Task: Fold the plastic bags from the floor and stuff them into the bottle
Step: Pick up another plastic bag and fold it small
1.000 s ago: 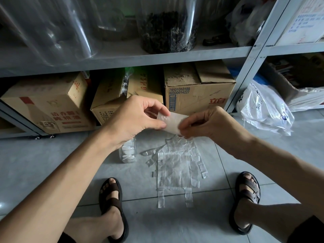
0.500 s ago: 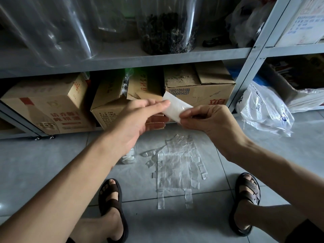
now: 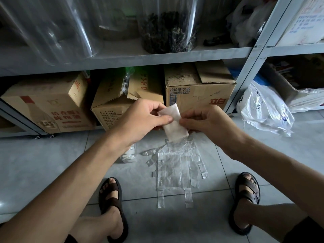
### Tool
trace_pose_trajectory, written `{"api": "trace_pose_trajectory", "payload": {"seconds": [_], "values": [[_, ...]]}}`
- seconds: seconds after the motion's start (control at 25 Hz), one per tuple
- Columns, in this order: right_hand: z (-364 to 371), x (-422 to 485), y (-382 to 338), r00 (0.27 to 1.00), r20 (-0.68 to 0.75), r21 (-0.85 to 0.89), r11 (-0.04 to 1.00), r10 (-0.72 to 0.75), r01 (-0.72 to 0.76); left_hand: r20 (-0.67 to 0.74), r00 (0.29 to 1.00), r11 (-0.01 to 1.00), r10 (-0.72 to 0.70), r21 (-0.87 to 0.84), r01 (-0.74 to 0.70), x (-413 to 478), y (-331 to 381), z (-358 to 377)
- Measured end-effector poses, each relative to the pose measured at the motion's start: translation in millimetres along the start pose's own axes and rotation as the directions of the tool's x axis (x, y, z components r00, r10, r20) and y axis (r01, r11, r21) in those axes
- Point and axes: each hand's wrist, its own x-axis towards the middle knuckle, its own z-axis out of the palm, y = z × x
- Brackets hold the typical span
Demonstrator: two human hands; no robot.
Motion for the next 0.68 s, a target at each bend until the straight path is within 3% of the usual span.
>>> {"api": "trace_pose_trajectory", "payload": {"seconds": [0.28, 0.68], "values": [[0.6, -0.9, -2.0, 1.000, -0.006, 0.059, 0.998, 0.024, -0.024, -0.013, 0.998, 0.990, -0.064, -0.126, 0.062, -2.9, 0.3, 6.3], [2.0, -1.7, -4.2, 0.994, -0.037, 0.266, 0.959, 0.106, -0.093, -0.047, 0.993, 0.983, -0.110, -0.155, 0.102, -2.4, -0.6, 7.3]]}}
